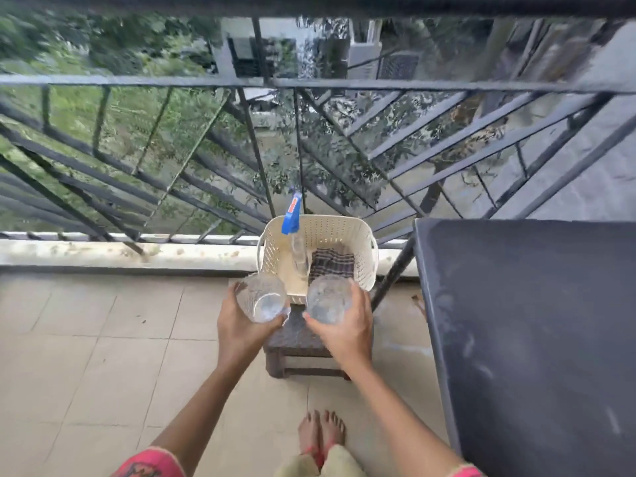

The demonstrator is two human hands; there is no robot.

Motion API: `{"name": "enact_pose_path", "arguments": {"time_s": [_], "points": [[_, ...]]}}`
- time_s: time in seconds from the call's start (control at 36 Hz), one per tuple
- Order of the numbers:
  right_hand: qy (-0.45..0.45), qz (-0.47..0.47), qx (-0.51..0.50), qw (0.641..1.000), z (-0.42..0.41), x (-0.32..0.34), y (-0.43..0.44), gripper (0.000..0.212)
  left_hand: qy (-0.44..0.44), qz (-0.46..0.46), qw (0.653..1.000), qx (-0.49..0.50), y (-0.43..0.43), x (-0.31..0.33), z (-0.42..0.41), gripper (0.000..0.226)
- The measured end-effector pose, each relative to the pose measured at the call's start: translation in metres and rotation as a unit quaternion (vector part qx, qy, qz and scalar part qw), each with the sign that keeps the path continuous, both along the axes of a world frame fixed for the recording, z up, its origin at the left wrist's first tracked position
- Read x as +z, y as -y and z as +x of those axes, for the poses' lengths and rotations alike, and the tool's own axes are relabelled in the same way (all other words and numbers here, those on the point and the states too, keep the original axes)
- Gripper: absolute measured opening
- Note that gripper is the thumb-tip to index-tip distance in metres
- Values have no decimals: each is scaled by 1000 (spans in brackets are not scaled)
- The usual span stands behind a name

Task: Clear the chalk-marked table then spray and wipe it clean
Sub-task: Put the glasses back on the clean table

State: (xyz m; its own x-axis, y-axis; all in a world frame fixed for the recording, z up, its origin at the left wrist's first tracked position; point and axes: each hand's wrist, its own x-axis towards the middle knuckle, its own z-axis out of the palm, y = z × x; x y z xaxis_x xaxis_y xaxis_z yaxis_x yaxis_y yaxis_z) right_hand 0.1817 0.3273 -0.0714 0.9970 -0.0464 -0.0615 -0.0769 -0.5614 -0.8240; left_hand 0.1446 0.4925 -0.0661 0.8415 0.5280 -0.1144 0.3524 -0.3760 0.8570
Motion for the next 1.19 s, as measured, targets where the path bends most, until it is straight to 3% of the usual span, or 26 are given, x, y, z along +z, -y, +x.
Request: {"name": "enact_pose_path", "arguments": {"time_s": [0.28,0.5,0.61,0.83,1.19], "points": [[177,77,-71,979,47,157,17,102,161,7,982,-100,17,136,79,99],[327,80,-231,913,57,269,63,91,283,12,930,-235,77,244,137,95],[351,84,-279,890,44,297,97,91,307,-15,909,-280,115,273,147,97],[358,64,-405,839,-23,317,180,90,294,-91,875,-374,227,291,125,89],[289,-3,-611,737,-202,284,318,83,192,-142,774,-587,410,262,1,94]]}}
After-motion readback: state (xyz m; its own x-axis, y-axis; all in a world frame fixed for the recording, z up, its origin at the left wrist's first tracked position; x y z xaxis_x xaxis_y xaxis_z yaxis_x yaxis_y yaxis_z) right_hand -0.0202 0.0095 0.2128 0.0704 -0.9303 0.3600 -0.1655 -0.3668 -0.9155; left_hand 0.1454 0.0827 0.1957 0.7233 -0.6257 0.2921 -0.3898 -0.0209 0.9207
